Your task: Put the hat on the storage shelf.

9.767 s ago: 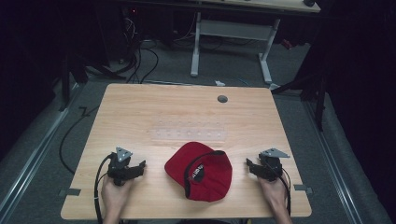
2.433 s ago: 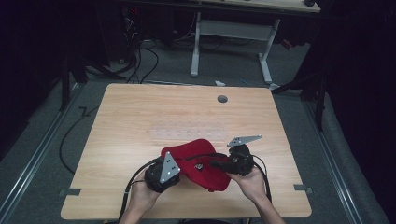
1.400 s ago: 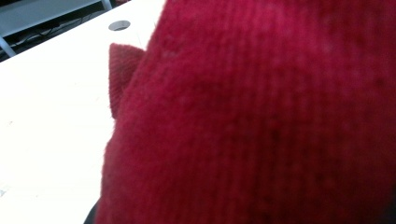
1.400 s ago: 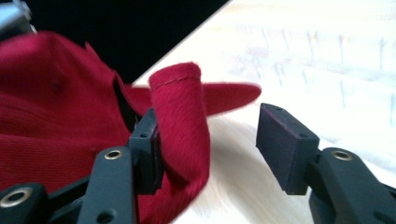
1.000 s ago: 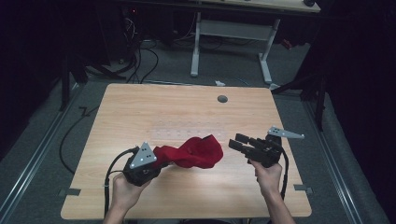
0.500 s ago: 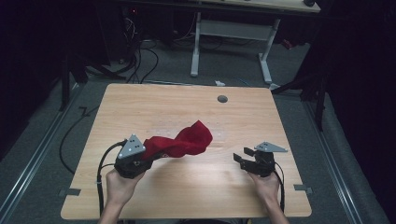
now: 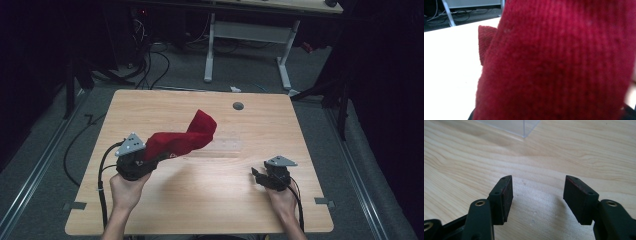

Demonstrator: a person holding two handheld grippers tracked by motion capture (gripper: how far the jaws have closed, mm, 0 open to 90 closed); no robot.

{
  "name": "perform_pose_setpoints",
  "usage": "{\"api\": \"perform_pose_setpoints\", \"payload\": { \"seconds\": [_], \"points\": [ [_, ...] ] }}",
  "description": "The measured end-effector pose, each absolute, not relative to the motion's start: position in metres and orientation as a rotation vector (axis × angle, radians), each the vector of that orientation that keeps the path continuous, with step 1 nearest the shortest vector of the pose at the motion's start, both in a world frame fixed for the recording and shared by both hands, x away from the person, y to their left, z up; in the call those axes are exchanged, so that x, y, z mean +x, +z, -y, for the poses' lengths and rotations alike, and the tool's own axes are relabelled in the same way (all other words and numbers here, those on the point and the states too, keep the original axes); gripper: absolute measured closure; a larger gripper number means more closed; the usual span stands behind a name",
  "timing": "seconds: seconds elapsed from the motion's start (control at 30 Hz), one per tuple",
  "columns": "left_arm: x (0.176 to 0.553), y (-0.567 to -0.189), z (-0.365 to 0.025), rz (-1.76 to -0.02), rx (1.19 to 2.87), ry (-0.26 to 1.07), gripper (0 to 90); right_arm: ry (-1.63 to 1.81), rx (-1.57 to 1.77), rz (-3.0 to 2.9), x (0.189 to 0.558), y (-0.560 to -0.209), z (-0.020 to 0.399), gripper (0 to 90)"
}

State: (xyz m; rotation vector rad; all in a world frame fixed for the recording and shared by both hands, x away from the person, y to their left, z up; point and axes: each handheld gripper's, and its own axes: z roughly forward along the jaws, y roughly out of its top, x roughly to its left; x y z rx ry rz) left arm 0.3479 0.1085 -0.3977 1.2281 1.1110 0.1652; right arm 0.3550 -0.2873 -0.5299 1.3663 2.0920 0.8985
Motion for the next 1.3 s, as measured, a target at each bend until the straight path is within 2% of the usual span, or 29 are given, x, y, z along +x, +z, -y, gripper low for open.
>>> {"api": "perform_pose_setpoints", "payload": {
  "seconds": [0.57,1.3],
  "points": [
    [0.379,-0.377,-0.121,-1.151,1.09,0.136,86.3,0.89,1.403,-2.106,0.358,-0.531,0.288,36.4],
    [0.429,-0.386,-0.122,-1.288,0.958,0.194,86.3,0.887,1.406,-2.106,0.358,-0.531,0.287,35.2]
  ]
}}
